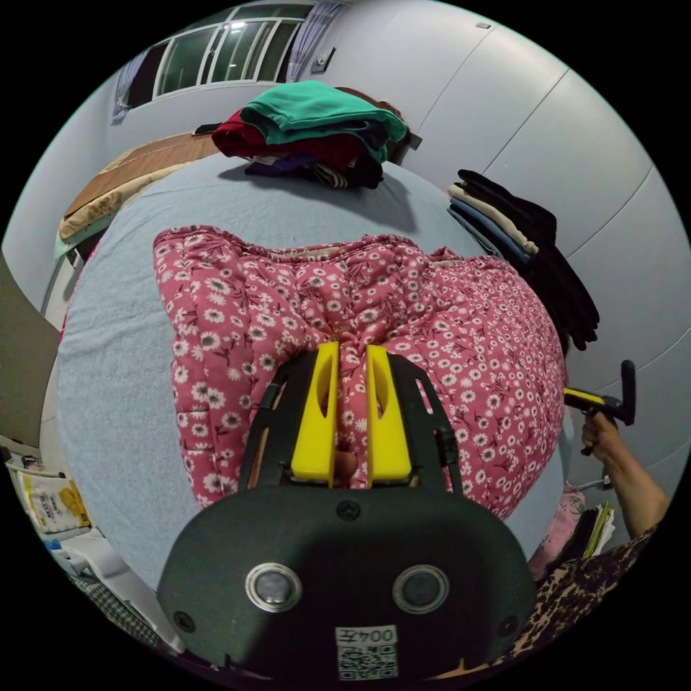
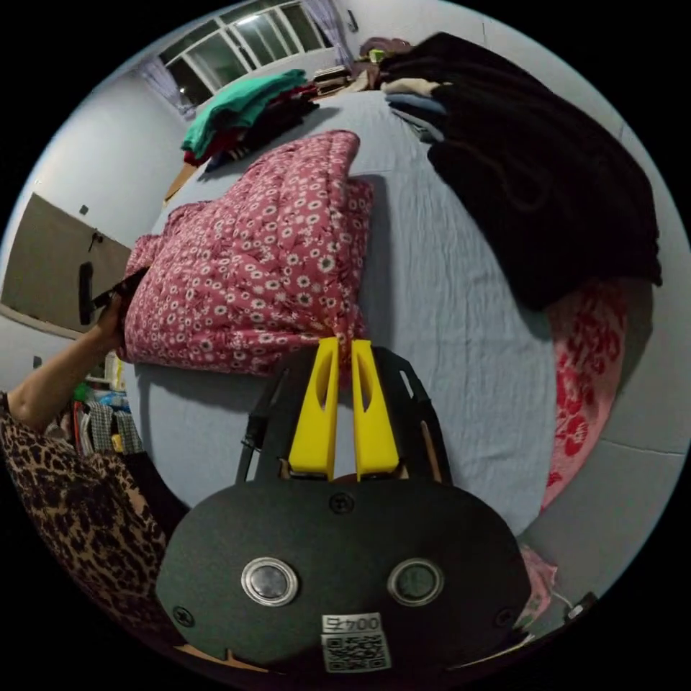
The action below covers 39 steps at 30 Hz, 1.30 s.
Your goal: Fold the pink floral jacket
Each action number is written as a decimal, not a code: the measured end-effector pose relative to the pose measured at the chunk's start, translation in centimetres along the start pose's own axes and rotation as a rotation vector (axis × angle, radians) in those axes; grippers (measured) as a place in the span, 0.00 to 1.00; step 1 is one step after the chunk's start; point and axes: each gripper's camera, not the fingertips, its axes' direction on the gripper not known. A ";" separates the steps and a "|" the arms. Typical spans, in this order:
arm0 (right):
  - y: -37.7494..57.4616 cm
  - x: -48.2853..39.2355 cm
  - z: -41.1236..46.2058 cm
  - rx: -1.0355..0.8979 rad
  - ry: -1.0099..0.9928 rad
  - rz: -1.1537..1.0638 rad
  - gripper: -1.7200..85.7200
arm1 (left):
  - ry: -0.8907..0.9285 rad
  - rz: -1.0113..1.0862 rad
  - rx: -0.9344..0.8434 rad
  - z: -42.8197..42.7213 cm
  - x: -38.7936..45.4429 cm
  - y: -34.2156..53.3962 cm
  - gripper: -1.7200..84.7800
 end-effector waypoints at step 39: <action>-9.9 -7.2 3.2 -0.113 0.159 -0.083 0.17 | 0.144 -0.072 -0.102 2.5 -4.9 -7.0 0.08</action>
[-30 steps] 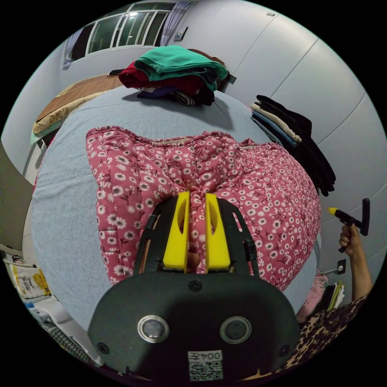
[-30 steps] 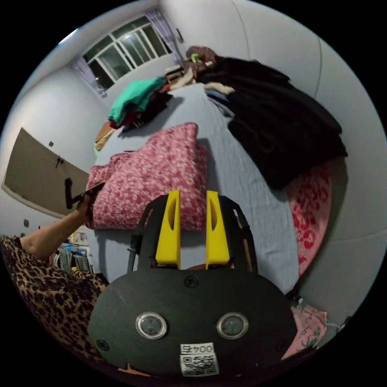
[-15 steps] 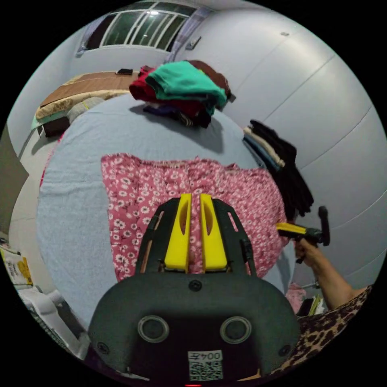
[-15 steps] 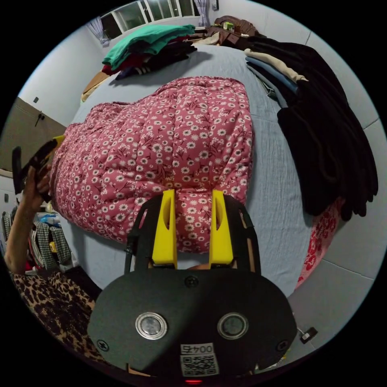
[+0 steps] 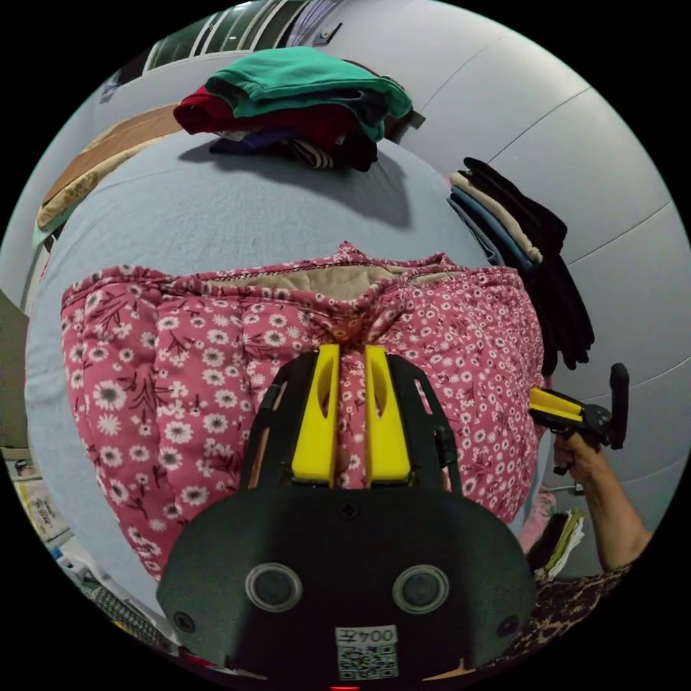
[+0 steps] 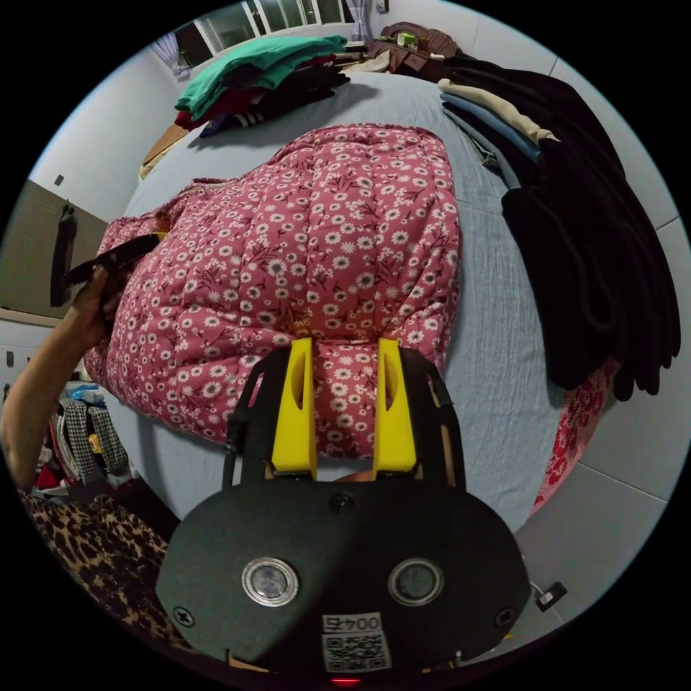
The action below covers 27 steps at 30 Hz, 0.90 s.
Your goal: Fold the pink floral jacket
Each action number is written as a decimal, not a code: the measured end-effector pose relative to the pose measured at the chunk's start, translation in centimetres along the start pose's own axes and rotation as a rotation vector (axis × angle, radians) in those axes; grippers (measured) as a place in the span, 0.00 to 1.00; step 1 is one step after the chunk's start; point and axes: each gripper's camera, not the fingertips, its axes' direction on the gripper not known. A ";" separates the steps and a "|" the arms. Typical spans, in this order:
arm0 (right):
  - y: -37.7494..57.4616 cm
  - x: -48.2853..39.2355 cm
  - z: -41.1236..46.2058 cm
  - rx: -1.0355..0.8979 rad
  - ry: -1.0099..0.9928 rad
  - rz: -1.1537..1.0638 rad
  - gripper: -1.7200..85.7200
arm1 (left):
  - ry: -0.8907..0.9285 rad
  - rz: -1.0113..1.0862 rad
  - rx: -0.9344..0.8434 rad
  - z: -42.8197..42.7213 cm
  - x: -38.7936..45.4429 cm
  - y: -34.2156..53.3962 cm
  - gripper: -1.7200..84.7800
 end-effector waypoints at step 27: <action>16.0 25.4 5.0 0.239 -1.078 0.471 0.28 | 0.542 -0.431 0.097 -11.6 -20.4 19.9 0.30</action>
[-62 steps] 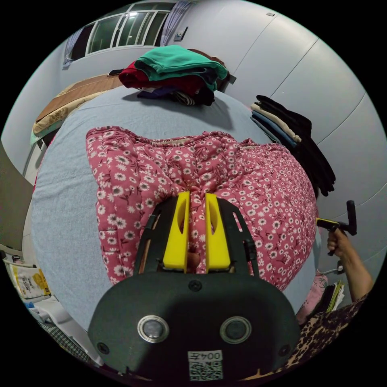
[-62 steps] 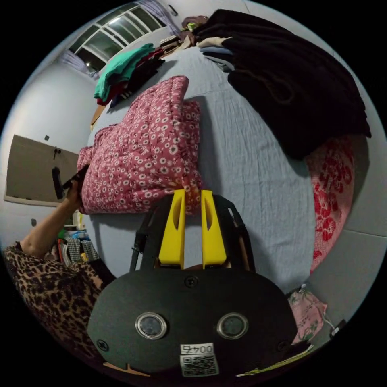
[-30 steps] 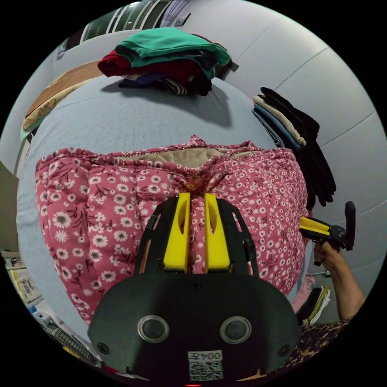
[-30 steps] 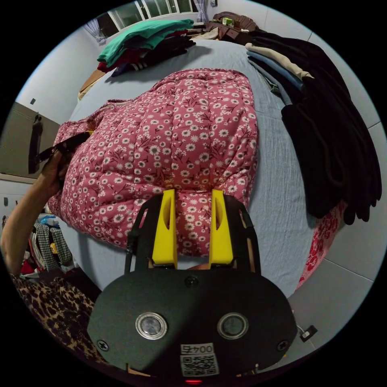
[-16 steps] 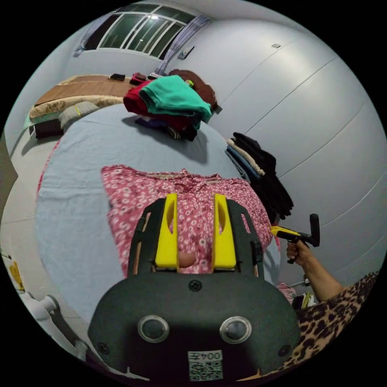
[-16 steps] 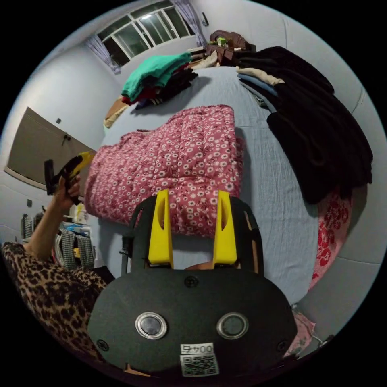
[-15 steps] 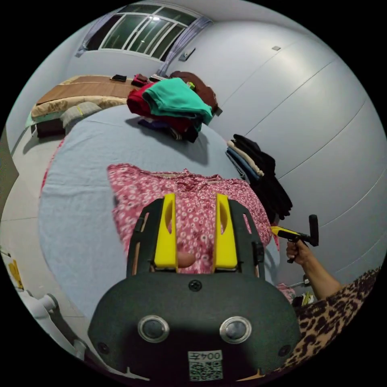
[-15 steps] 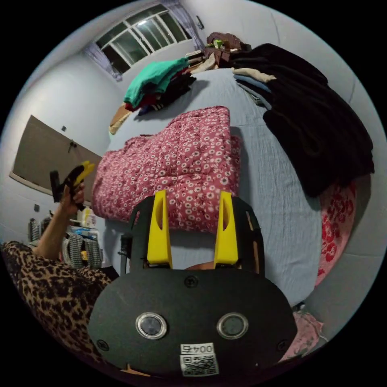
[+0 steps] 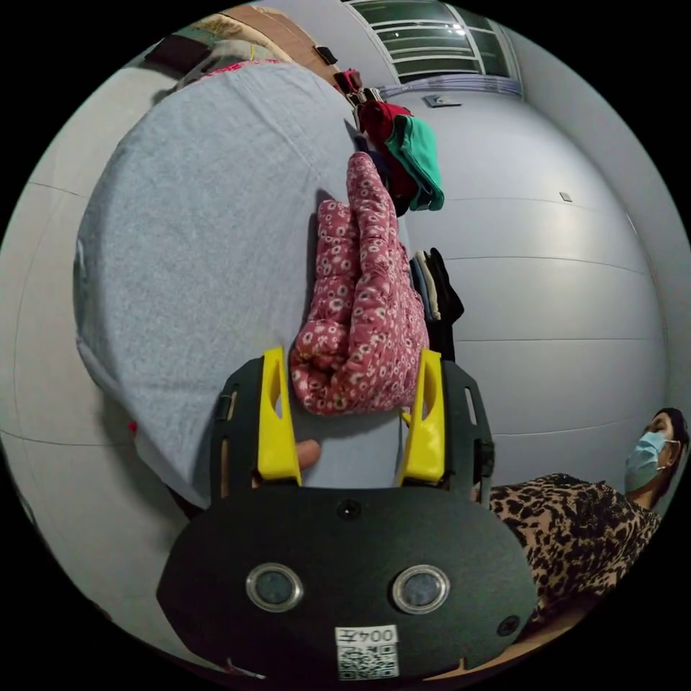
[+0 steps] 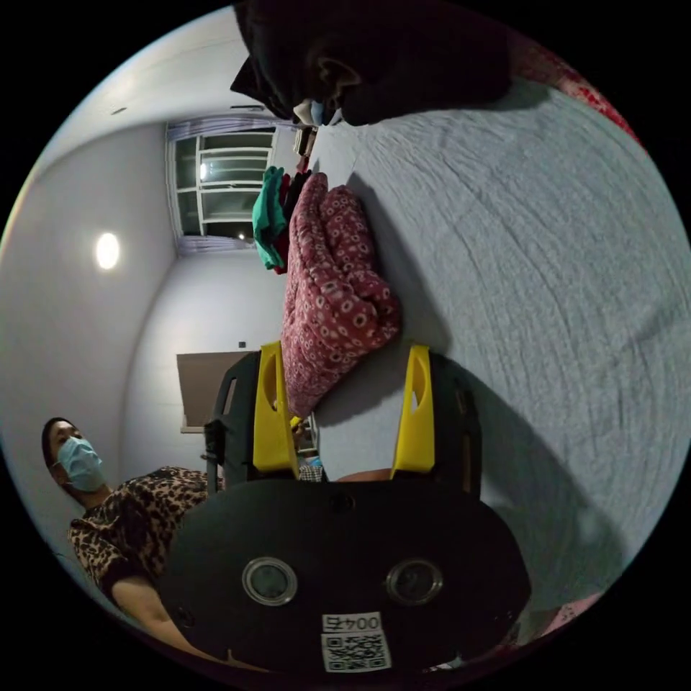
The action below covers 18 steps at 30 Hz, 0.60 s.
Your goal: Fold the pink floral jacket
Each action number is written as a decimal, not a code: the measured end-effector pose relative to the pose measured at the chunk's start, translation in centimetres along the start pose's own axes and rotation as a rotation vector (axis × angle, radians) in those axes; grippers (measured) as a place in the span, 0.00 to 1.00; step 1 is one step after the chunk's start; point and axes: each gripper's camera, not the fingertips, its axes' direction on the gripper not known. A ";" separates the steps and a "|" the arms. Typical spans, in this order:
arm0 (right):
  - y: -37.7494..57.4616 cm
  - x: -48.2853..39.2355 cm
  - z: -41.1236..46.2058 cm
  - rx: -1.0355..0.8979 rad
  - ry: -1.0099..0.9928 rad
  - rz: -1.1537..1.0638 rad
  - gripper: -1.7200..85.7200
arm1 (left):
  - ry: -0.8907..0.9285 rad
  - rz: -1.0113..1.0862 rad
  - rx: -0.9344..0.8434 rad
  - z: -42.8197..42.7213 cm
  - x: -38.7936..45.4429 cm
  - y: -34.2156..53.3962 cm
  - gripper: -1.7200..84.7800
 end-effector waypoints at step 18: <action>-3.6 1.9 4.8 -0.171 -0.042 -0.019 0.27 | -0.083 0.071 -0.430 6.6 1.3 -9.6 0.25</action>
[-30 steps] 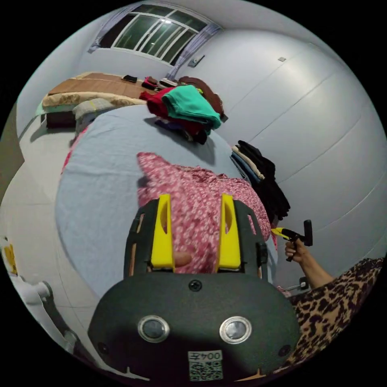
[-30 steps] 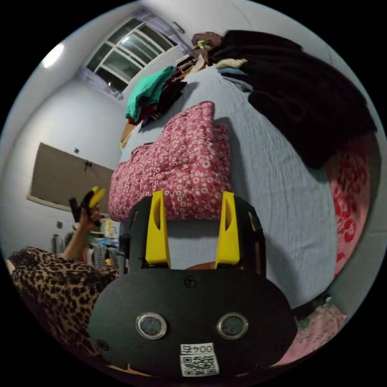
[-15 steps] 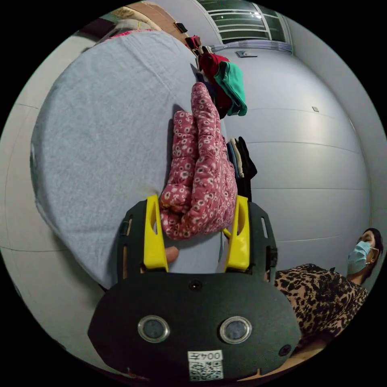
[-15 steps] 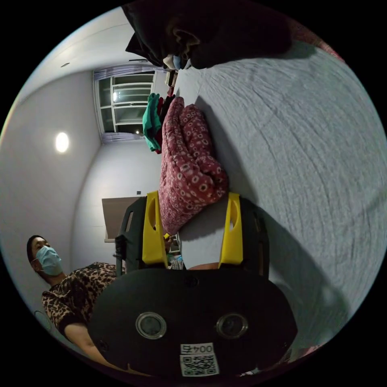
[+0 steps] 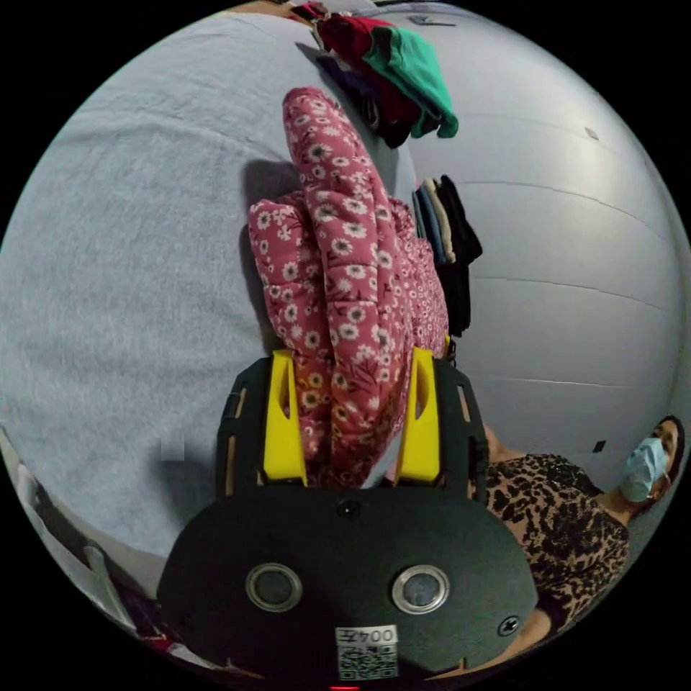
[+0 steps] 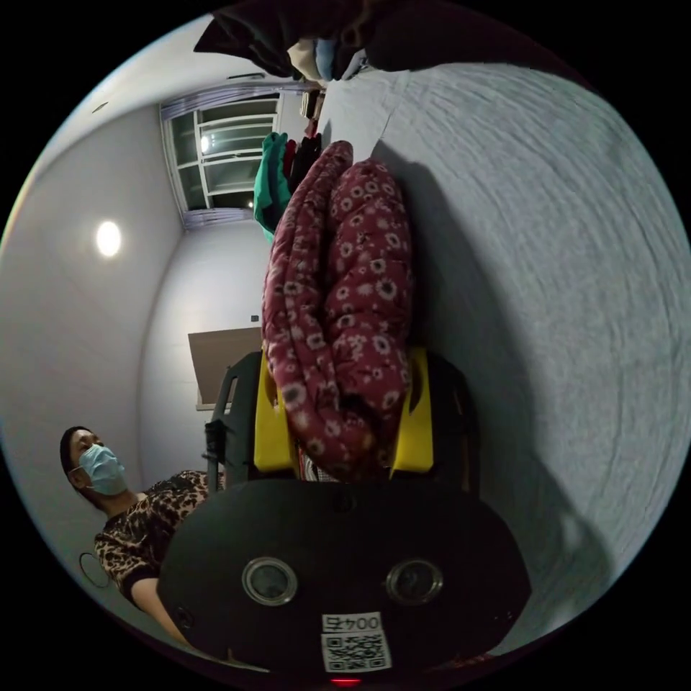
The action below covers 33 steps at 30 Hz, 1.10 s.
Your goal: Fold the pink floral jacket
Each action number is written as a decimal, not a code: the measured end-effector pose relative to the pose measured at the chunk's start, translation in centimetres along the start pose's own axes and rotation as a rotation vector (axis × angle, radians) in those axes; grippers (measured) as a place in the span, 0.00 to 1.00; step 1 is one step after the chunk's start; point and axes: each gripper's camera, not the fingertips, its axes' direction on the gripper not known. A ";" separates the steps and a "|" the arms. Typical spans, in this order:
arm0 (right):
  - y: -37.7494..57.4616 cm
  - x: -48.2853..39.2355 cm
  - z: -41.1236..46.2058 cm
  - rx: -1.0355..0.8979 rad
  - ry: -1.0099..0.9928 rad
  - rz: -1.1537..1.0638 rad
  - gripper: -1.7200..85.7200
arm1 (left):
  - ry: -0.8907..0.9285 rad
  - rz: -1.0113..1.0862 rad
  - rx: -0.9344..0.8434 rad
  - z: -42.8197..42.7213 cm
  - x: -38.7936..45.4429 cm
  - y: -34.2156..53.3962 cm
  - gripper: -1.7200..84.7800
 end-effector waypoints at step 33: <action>39.8 -7.4 3.1 0.086 0.507 -0.504 0.14 | -0.104 0.212 0.298 18.1 17.4 28.9 0.14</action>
